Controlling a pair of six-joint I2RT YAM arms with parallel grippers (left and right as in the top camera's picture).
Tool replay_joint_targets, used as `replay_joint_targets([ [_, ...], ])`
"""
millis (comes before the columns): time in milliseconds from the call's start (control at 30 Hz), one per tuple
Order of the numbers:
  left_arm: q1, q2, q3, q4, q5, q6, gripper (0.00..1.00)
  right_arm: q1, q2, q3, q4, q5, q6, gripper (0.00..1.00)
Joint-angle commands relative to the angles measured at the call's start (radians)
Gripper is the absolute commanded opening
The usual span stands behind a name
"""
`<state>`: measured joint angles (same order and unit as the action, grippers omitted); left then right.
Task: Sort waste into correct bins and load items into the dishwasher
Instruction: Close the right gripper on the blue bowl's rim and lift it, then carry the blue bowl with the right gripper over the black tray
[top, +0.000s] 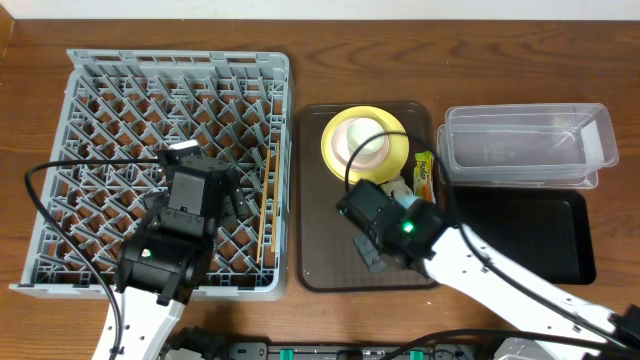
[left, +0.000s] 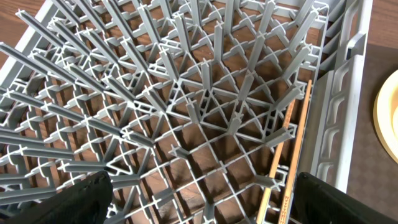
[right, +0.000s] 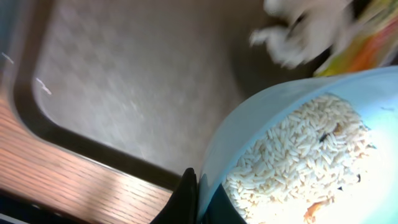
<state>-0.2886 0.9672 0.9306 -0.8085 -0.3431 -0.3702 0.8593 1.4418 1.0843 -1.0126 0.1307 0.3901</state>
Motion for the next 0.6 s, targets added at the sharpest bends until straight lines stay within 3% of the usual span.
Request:
replay_joint_targets([
  [0, 0.005, 0.001, 0.018, -0.003, -0.013, -0.009, 0.94, -0.043, -0.046, 0.077, -0.032, 0.046, 0.017, 0.01],
  [300, 0.005, 0.001, 0.018, -0.003, -0.013, -0.009, 0.94, -0.394, -0.125, 0.08, -0.076, -0.258, -0.146, 0.01],
  [567, 0.005, 0.001, 0.018, -0.003, -0.013, -0.009, 0.94, -0.84, -0.135, 0.068, -0.152, -0.672, -0.463, 0.01],
])
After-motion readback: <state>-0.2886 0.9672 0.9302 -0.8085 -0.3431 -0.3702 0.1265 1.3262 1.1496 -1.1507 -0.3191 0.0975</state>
